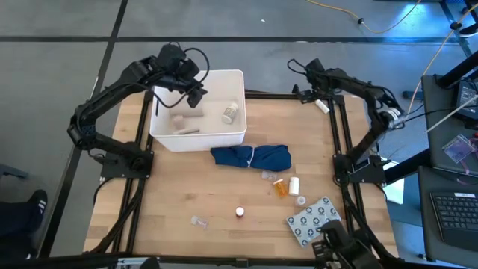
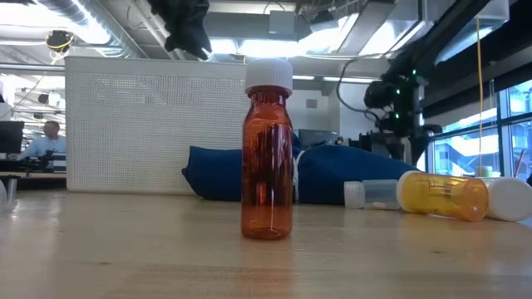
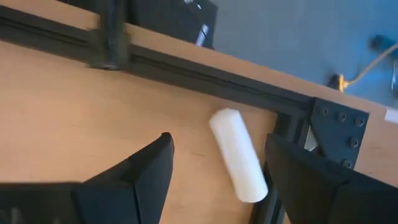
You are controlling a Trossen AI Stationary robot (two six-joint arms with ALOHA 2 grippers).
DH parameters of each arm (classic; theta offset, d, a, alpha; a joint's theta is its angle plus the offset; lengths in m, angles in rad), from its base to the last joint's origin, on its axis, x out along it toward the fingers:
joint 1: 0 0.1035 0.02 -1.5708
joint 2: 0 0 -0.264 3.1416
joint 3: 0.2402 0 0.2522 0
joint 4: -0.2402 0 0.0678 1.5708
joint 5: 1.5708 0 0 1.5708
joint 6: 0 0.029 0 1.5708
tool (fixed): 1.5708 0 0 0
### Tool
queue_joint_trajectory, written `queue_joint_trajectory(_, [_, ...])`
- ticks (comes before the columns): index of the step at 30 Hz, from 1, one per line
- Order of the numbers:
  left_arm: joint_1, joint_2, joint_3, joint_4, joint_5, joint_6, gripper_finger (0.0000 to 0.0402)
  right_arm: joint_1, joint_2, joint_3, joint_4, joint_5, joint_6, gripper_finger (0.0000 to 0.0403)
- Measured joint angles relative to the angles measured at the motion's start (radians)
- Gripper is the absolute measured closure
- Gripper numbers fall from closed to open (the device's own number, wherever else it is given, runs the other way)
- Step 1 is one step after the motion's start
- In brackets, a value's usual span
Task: Pick & place medical supplies in basket/bin
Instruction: Put the white rolled gauze into the white container
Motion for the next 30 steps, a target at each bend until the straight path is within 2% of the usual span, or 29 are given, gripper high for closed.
queue_joint_trajectory(10, [-0.038, 0.000, 0.000, 0.000, -0.005, 0.001, 0.0245, -0.022, 0.127, 0.010, -0.006, 0.004, 0.002, 0.0153])
queue_joint_trajectory(14, [-0.049, 0.000, 0.000, 0.000, -0.005, 0.001, 0.0245, -0.024, 0.168, 0.011, 0.004, 0.004, 0.001, 0.0166])
queue_joint_trajectory(24, [-0.067, 0.001, 0.000, 0.000, -0.005, 0.001, 0.0245, -0.026, 0.206, 0.014, -0.001, 0.076, -0.031, 0.0250])
queue_joint_trajectory(30, [-0.067, 0.001, 0.000, 0.000, -0.005, 0.001, 0.0245, -0.029, 0.206, 0.013, 0.006, 0.085, -0.055, 0.0295])
